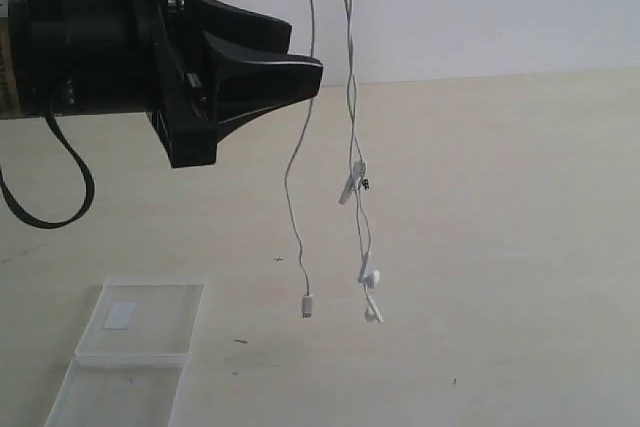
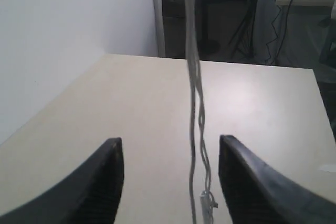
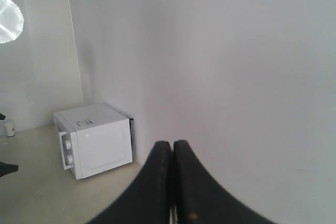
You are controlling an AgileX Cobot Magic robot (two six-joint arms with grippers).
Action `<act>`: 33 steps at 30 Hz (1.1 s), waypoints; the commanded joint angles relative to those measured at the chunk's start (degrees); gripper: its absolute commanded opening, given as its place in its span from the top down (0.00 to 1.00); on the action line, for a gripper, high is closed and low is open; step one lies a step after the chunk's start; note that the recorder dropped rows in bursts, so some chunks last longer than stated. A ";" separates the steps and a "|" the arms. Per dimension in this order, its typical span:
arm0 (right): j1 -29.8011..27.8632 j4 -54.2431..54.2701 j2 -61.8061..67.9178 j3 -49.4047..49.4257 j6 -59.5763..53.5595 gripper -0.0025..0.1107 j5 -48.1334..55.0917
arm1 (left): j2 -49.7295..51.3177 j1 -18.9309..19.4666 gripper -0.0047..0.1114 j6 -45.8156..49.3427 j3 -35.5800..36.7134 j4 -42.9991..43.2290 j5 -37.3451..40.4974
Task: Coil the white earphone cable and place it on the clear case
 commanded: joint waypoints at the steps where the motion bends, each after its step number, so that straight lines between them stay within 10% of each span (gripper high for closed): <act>1: -0.05 1.32 0.31 -0.45 -0.27 0.98 0.06 | 0.02 -0.27 0.49 2.69 -0.25 -4.86 -1.80; 33: -0.05 14.76 1.12 -0.45 -4.09 0.98 0.17 | 0.02 -1.64 0.50 6.29 -0.25 -11.59 0.43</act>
